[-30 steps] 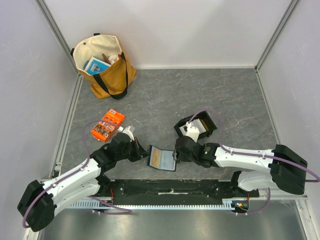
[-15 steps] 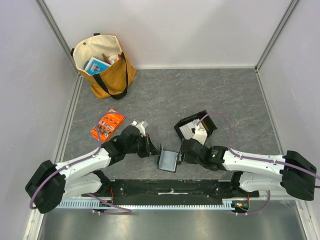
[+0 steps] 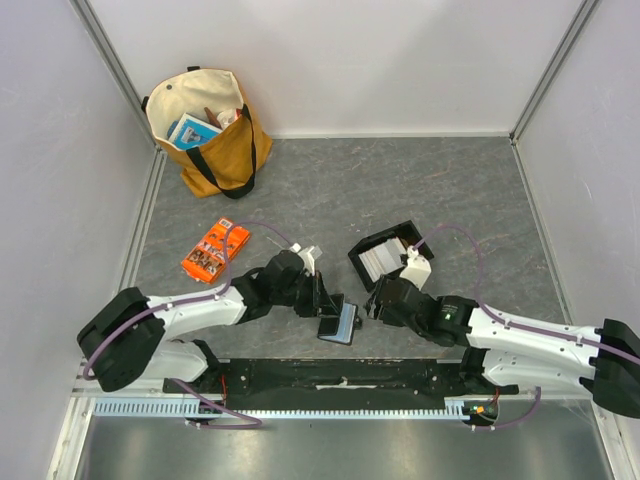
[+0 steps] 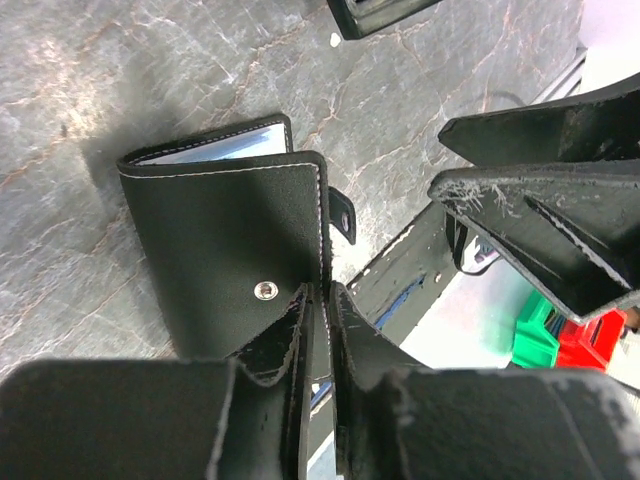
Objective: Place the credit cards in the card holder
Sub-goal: Close the card holder at the center of the board.
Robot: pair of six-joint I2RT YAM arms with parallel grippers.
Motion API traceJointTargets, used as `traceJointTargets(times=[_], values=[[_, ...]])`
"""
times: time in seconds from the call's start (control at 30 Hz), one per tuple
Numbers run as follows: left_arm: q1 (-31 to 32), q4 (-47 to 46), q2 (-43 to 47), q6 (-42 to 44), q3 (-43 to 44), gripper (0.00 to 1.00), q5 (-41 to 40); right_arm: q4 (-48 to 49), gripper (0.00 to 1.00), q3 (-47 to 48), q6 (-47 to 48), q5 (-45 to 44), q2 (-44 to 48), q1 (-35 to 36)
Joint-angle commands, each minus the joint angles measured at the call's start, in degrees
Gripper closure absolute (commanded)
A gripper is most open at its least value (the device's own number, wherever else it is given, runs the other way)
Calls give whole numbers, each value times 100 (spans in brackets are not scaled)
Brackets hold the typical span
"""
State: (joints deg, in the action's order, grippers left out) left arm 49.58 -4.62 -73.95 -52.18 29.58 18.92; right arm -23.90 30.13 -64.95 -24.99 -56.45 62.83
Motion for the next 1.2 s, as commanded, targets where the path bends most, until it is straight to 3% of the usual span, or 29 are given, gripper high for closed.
traceJointTargets(times=[0.0, 0.17, 0.27, 0.47, 0.8, 0.97, 1.17], values=[[43, -40, -242, 261, 346, 83, 332, -159, 39, -165, -150, -208, 116, -42], [289, 259, 197, 586, 583, 79, -29, -132, 51, -218, -150, -146, 72, -69], [280, 1189, 171, 1034, 1092, 75, -308, -115, 52, -227, -158, -146, 2, -78], [210, 1701, 1014, 1228, 874, 74, -1346, -88, 59, -227, -185, -111, -59, -95], [69, 480, 75, 1325, 303, 84, 14, 719, 73, -394, -27, 486, -428, -104], [69, 32, -207, 1360, 215, 85, 209, 1185, 81, -464, 35, 732, -569, -130], [78, 14, -558, 1465, 250, 86, 191, 1440, 83, -411, 149, 1022, -798, -166]])
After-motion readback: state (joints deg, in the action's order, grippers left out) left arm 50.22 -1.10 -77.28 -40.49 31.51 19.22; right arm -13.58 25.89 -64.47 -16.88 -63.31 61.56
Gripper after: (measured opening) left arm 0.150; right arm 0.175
